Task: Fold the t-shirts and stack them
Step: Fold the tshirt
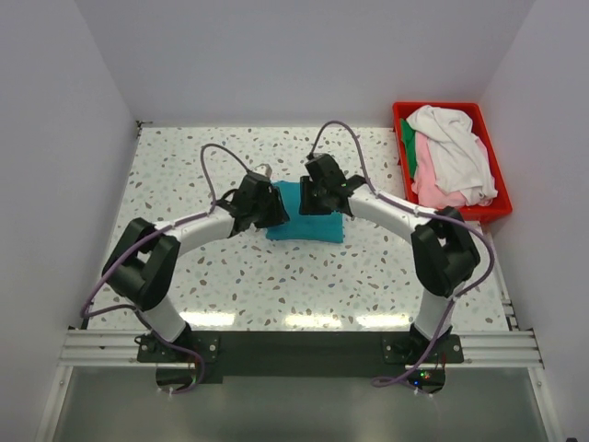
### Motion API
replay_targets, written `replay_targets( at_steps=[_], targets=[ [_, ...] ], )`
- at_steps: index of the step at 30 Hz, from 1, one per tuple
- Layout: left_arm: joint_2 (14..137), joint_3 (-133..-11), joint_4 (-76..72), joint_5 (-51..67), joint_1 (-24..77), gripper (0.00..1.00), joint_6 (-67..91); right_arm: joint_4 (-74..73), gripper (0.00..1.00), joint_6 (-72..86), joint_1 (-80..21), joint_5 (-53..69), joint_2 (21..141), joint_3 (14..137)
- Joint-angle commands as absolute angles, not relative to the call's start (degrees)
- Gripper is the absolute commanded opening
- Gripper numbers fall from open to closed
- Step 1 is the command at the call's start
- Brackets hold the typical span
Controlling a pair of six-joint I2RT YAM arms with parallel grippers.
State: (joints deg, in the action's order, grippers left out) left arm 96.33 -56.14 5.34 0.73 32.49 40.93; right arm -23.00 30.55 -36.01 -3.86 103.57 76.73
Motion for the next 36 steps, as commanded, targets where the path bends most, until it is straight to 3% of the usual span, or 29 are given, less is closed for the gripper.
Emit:
replay_targets(
  at_steps=[1,7,14,19,28,33,36],
  targets=[
    [94.0,-57.8,5.9,-0.3,28.8,0.50,39.8,-23.0,0.38,30.5,-37.0,-4.0,108.4,79.5],
    [97.6,-58.2,5.1,5.7,22.5,0.60,37.4,-20.8,0.37,31.2,-37.0,-3.2,113.2,76.7],
    [102.9,-60.7,4.0,9.8,22.4,0.77,34.4,-19.6,0.37,30.9,-37.0,-1.5,113.5,75.8],
    [105.9,-62.1,4.4,10.8,22.4,0.78,33.8,-20.1,0.40,30.1,-37.0,-0.9,112.5,76.1],
    [110.7,-64.8,7.7,8.5,23.6,0.56,33.5,-22.0,0.51,29.4,-36.6,-0.8,108.2,78.3],
    [111.8,-64.4,7.8,8.2,25.5,0.48,34.1,-22.9,0.53,29.4,-35.4,-0.3,105.1,80.2],
    [112.0,-64.3,7.6,8.0,25.8,0.35,35.1,-23.9,0.53,29.3,-35.1,-0.2,103.5,81.0]
  ],
)
